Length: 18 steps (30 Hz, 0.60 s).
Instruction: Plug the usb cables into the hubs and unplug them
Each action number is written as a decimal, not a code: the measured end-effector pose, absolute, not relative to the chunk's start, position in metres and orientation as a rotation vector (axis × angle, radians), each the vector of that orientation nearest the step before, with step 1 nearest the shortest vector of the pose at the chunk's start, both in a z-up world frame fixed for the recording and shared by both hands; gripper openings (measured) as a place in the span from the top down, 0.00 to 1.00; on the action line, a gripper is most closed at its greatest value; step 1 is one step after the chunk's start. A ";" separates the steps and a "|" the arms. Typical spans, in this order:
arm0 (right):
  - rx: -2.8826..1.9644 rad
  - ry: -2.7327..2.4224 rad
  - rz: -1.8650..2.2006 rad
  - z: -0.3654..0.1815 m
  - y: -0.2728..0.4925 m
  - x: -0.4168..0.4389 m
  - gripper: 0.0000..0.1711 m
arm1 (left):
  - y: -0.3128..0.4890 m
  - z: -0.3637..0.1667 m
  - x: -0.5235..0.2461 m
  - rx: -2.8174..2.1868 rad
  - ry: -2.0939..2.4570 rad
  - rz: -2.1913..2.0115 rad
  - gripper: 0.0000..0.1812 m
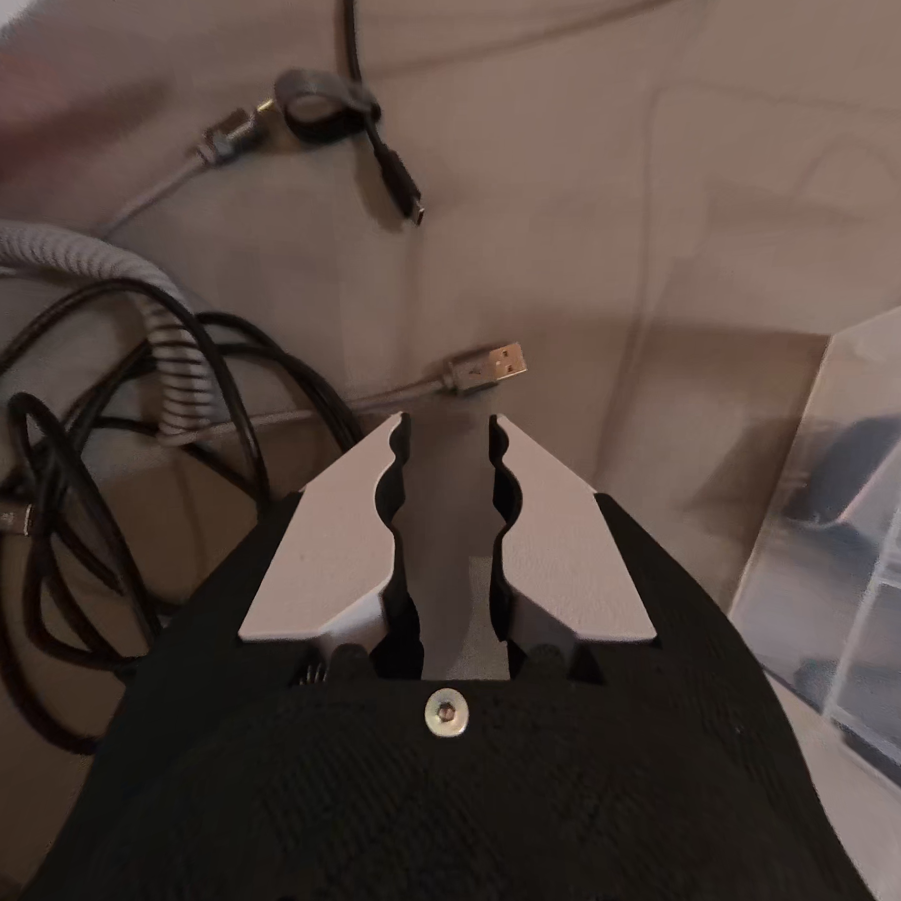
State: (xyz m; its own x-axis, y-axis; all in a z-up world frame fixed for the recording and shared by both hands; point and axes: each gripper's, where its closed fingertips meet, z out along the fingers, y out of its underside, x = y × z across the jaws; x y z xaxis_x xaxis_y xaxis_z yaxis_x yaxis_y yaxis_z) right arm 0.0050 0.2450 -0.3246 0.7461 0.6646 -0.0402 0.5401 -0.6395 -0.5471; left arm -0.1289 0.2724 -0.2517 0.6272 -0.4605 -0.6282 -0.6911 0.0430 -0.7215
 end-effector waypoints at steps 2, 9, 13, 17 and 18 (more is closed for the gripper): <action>-2.434 -0.909 0.357 -0.327 0.242 -0.001 0.83 | 0.272 -0.251 -0.129 -1.594 0.982 0.228 0.95; -2.450 -0.813 0.454 -0.328 0.255 -0.013 0.84 | 0.270 -0.241 -0.127 -1.576 0.965 0.237 0.95; -2.433 -0.809 0.413 -0.328 0.271 -0.021 0.81 | 0.270 -0.243 -0.128 -1.583 0.969 0.249 0.95; -2.395 -0.881 0.287 -0.330 0.279 -0.025 0.85 | 0.271 -0.244 -0.130 -1.588 0.960 0.243 0.95; -2.370 -0.917 0.270 -0.330 0.280 -0.027 0.87 | 0.271 -0.244 -0.129 -1.587 0.960 0.243 0.95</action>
